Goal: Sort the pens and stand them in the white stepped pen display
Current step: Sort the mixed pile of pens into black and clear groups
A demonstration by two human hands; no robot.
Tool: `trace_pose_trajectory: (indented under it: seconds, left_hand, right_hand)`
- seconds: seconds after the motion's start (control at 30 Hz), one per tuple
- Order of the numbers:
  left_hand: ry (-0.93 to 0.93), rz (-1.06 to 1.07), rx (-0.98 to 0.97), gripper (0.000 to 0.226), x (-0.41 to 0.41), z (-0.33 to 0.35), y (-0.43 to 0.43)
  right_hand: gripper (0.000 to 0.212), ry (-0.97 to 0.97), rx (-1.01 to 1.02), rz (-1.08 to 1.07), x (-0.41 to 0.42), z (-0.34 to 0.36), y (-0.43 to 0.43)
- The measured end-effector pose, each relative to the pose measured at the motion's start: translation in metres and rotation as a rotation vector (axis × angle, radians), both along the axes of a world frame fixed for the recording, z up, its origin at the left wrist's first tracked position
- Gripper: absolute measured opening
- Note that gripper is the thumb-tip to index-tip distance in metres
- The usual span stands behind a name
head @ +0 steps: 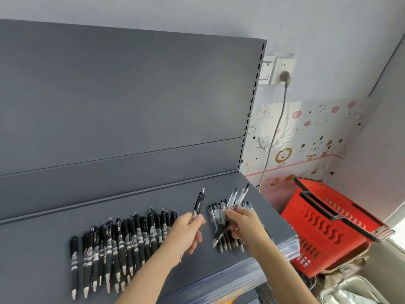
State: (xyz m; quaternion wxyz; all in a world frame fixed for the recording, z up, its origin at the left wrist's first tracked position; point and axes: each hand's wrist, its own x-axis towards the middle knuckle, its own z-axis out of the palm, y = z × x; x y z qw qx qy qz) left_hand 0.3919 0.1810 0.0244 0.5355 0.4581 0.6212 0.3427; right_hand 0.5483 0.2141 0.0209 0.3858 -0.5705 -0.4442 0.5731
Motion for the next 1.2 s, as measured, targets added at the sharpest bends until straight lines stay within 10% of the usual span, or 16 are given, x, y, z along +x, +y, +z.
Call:
trace_pose_trajectory:
  seconds: [0.57, 1.2]
  left_hand:
    - [-0.242, 0.179, -0.136, 0.018, 0.017, -0.028, 0.03]
    - [-0.277, 0.19, -0.1, 0.018, 0.02, -0.024, 0.03]
  right_hand:
    - [0.025, -1.056, -0.06, 0.255, 0.101, -0.048, 0.081]
    - [0.044, -1.101, 0.045, 0.217, 0.112, -0.053, 0.053]
